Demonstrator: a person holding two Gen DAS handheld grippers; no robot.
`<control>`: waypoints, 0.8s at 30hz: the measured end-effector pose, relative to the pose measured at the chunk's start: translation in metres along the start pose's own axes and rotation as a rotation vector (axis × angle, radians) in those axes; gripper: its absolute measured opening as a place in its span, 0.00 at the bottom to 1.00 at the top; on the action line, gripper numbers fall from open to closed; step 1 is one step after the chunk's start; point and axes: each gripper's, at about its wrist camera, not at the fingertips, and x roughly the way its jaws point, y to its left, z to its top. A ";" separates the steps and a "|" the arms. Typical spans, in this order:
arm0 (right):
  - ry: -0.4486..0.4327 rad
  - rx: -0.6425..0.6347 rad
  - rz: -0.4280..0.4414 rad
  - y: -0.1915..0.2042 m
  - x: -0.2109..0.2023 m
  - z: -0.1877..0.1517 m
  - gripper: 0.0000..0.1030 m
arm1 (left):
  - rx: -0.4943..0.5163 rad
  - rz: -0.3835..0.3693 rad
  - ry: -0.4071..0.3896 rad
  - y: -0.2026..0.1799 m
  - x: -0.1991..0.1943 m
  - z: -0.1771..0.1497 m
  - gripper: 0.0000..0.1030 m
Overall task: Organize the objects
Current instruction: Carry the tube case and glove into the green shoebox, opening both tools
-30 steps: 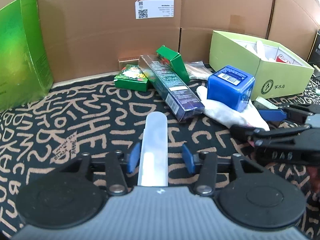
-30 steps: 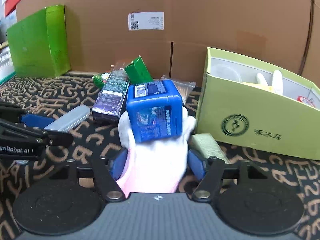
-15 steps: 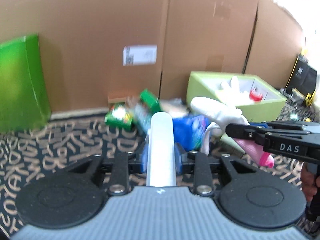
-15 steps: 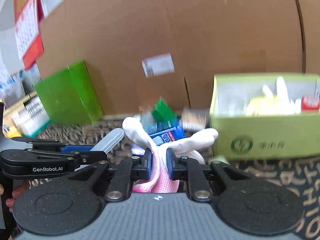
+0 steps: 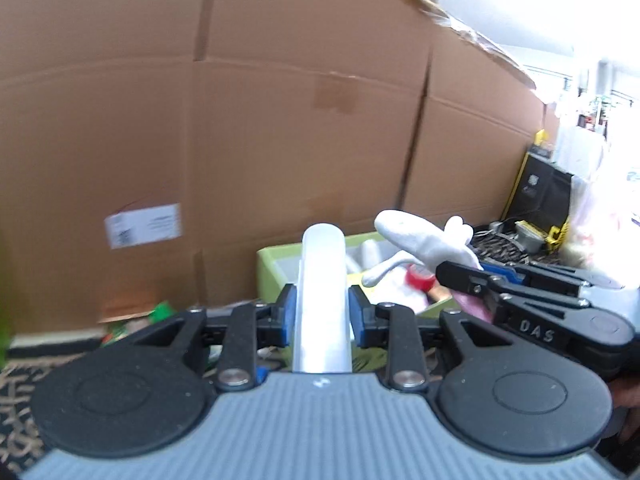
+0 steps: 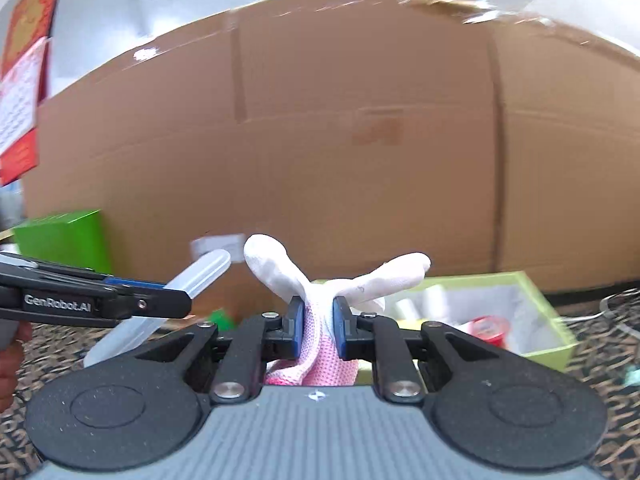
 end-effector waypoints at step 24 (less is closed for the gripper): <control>0.178 -0.085 -0.175 -0.082 0.124 -0.022 0.48 | -0.018 0.050 0.124 -0.019 0.178 0.007 0.69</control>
